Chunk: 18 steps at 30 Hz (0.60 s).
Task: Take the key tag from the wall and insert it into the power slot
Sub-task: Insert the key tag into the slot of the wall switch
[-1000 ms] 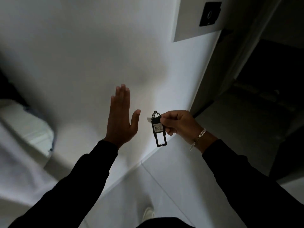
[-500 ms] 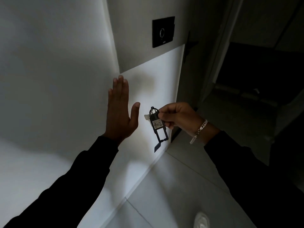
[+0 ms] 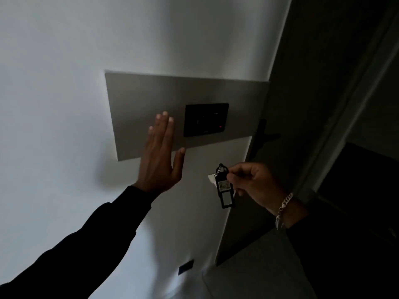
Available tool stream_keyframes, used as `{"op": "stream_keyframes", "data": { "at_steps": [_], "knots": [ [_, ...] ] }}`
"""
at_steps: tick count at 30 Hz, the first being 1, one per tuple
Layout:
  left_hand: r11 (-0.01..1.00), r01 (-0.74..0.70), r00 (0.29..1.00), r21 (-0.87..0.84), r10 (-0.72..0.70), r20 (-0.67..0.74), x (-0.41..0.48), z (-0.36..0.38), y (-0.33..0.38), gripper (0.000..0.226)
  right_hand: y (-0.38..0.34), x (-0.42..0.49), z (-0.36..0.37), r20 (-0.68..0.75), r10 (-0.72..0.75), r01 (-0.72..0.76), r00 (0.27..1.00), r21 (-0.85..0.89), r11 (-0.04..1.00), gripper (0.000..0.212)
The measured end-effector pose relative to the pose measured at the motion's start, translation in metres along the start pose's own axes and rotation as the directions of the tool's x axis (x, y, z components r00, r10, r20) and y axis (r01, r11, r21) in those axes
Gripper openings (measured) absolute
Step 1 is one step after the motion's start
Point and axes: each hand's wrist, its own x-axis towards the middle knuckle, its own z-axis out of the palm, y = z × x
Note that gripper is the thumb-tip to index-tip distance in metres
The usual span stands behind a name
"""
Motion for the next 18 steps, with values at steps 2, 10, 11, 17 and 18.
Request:
{"op": "stream_keyframes", "data": {
  "at_steps": [2, 10, 11, 17, 18],
  "knots": [
    [0.998, -0.045, 0.999, 0.052, 0.045, -0.004, 0.012, 0.010, -0.004, 0.067, -0.005, 0.023, -0.017, 0.024, -0.041, 0.041, 0.999, -0.015, 0.999, 0.009],
    [0.938, -0.154, 0.977, 0.312, 0.191, -0.090, 0.079, 0.039, -0.020, 0.067, -0.038, 0.131, -0.045, -0.014, -0.246, 0.246, 0.969, 0.019, 0.969, 0.008],
    [0.929, -0.145, 0.977, 0.341, 0.188, -0.096, 0.087, 0.042, -0.020, 0.067, -0.042, 0.142, -0.047, -0.019, -0.272, 0.273, 0.962, 0.028, 0.962, 0.011],
    [0.855, -0.093, 0.970, 0.510, 0.193, -0.147, 0.115, 0.056, -0.030, 0.065, -0.064, 0.194, -0.063, -0.046, -0.390, 0.393, 0.920, 0.106, 0.914, 0.010],
    [0.846, -0.083, 0.969, 0.527, 0.192, -0.155, 0.114, 0.058, -0.030, 0.065, -0.065, 0.201, -0.066, -0.042, -0.404, 0.406, 0.914, 0.121, 0.906, 0.010]
  ]
}}
